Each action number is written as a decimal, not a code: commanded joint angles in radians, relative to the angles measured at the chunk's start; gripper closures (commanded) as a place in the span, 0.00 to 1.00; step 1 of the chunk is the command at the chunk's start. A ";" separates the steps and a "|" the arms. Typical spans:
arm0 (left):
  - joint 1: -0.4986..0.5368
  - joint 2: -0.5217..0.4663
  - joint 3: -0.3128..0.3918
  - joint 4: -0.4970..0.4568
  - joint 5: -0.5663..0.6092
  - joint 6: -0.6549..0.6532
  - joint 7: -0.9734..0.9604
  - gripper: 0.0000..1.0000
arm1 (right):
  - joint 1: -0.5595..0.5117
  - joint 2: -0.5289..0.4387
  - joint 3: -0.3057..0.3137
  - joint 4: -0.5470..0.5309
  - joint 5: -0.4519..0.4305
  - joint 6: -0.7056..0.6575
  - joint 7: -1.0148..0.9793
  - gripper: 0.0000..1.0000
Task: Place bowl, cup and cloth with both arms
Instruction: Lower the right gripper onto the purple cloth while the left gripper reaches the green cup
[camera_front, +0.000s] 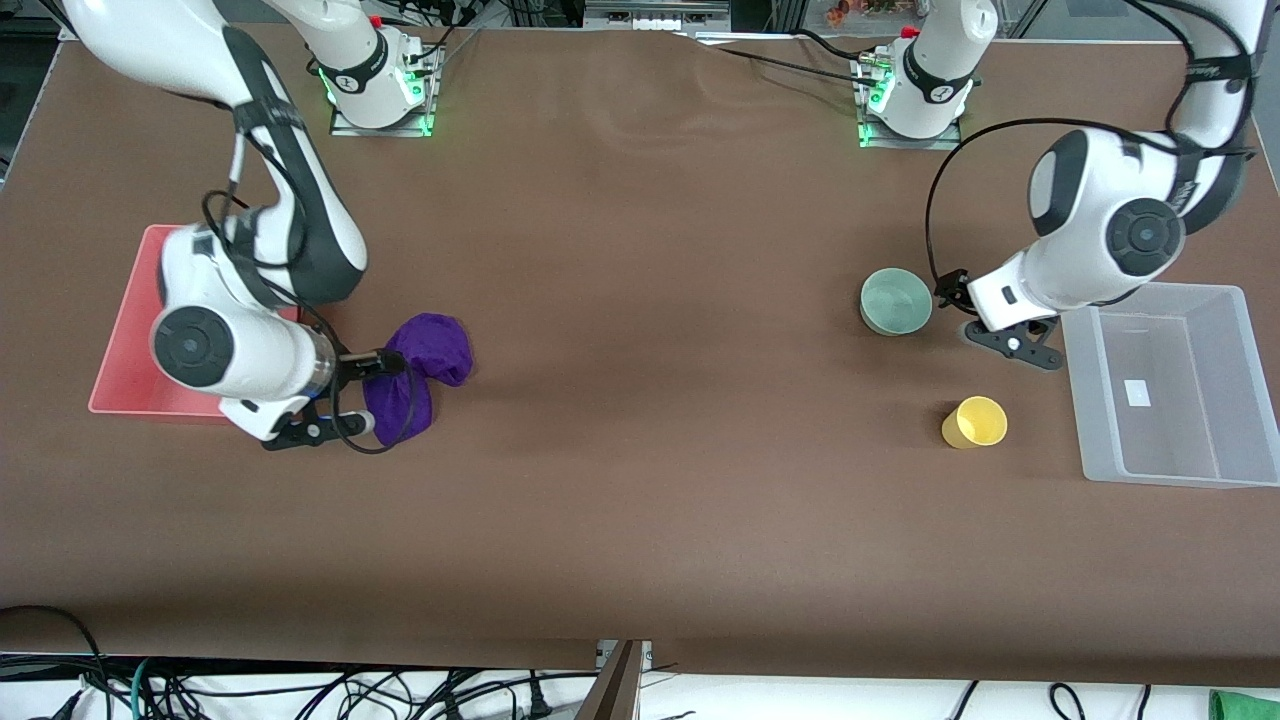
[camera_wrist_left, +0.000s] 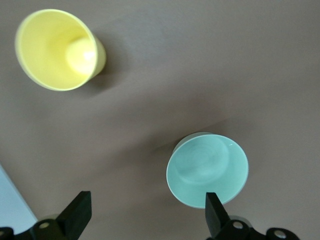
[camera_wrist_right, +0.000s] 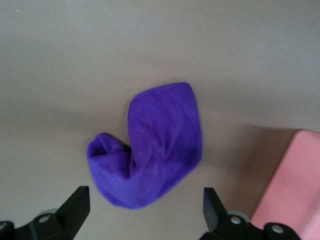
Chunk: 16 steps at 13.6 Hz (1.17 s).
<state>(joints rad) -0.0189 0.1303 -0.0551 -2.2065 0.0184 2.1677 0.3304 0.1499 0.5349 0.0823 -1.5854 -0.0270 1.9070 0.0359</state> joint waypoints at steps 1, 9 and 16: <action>0.008 0.002 -0.005 -0.120 -0.023 0.156 0.084 0.00 | 0.040 0.040 0.001 -0.070 0.015 0.107 0.004 0.00; 0.008 0.189 -0.034 -0.217 -0.023 0.487 0.150 0.37 | 0.048 0.053 0.001 -0.285 0.012 0.339 -0.017 0.26; 0.037 0.160 -0.034 -0.205 -0.023 0.494 0.283 1.00 | 0.043 0.042 0.001 -0.252 0.007 0.328 -0.046 1.00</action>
<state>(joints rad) -0.0034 0.3175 -0.0807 -2.4157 0.0184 2.6687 0.5478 0.1989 0.6052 0.0823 -1.8391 -0.0255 2.2331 0.0243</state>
